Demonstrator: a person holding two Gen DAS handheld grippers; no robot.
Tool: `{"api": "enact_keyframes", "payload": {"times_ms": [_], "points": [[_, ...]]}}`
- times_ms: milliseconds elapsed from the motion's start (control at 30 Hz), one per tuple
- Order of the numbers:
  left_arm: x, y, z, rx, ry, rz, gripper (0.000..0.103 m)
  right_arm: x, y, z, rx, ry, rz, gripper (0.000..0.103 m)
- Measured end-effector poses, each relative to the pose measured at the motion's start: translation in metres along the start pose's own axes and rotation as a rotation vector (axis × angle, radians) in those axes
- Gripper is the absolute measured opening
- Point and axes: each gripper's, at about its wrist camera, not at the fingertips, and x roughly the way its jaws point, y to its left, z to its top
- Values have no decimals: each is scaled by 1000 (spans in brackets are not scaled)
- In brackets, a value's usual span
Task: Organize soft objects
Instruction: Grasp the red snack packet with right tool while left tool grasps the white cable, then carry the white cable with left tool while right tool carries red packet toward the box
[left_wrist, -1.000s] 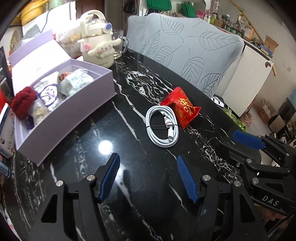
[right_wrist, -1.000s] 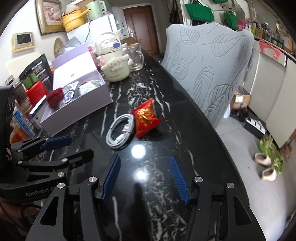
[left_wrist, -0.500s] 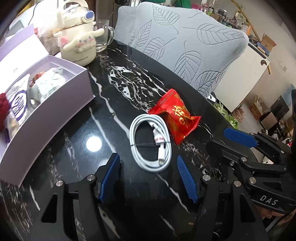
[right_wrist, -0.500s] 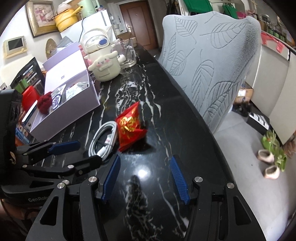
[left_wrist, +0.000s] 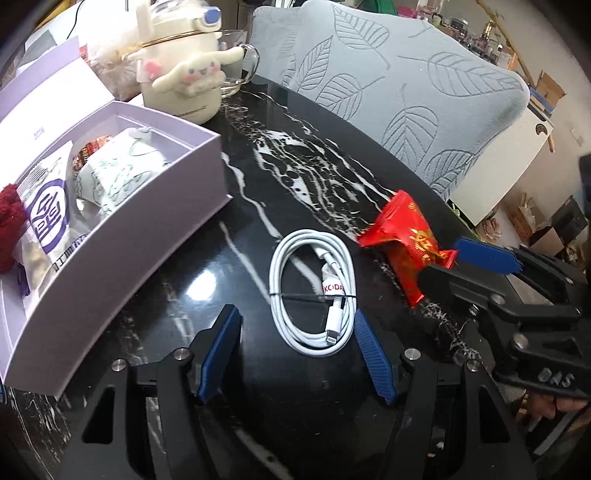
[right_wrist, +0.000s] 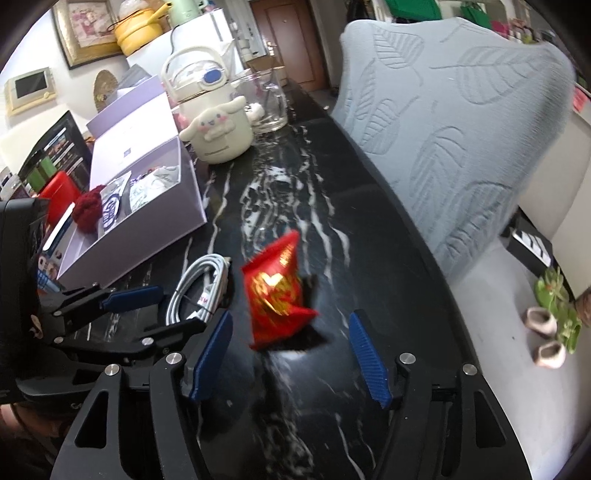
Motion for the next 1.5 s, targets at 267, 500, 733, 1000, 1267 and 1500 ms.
{"api": "enact_keyframes", "payload": {"times_ms": [267,500,733,1000,1267,1500], "points": [[-1,6,0,5,-2,-79,64,26,11,16,-29,32,5,62],[6,-5,10,28,-5,-85,64,24,0,11,-6,41,13,35],[13,-19,13,79,-31,14,64,8,-15,-5,25,38,13,35],[11,-23,9,74,-57,47,50,-3,-26,-16,54,23,16,35],[1,-33,-4,88,-50,58,50,-13,-30,-27,77,17,26,35],[-16,-39,-19,97,-75,43,50,-26,-31,-40,96,1,13,35]]}}
